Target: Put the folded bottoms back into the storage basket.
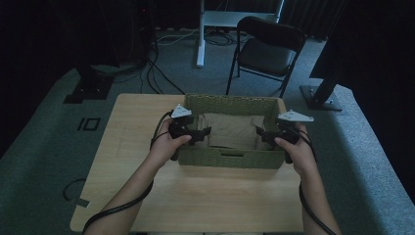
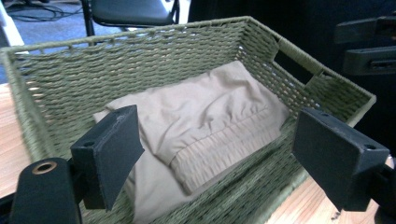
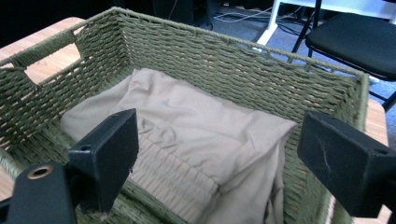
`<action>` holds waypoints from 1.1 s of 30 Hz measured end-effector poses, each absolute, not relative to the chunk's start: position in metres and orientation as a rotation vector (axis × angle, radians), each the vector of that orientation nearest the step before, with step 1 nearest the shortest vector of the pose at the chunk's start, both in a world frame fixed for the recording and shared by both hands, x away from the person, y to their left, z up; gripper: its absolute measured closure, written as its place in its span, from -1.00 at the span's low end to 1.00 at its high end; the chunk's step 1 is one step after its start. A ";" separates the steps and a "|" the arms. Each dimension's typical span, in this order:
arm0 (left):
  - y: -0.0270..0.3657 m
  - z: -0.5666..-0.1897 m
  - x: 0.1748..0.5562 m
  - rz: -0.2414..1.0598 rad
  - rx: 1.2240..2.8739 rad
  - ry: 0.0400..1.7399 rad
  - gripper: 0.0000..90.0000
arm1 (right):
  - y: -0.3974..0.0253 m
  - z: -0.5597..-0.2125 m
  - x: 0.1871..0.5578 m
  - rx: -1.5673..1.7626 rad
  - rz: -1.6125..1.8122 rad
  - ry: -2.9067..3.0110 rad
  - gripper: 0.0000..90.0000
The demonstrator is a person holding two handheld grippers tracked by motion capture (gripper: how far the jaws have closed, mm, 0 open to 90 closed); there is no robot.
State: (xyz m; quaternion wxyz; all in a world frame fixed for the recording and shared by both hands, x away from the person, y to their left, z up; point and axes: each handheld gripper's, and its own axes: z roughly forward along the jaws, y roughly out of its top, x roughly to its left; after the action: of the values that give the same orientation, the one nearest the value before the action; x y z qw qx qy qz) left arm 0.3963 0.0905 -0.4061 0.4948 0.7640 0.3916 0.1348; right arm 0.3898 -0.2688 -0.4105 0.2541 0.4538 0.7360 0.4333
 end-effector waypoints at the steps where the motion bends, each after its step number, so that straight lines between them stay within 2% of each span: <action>1: 0.092 -0.407 0.394 0.319 1.848 0.950 -0.64 | -0.270 -0.411 0.388 1.234 1.174 1.997 -0.73; 12: 0.104 -0.417 0.370 0.308 1.857 0.937 -0.64 | -0.291 -0.417 0.356 1.226 1.171 1.965 -0.74; 33: 0.137 -0.436 0.323 0.349 1.855 0.932 -0.66 | -0.316 -0.457 0.313 1.246 1.134 1.974 -0.74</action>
State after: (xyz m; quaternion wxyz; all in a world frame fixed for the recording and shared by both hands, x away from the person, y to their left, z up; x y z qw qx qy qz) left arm 0.3231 0.1375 -0.4359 0.4955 0.7654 0.3845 0.1441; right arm 0.3130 -0.3156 -0.4565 0.2699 0.4624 0.7323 0.4208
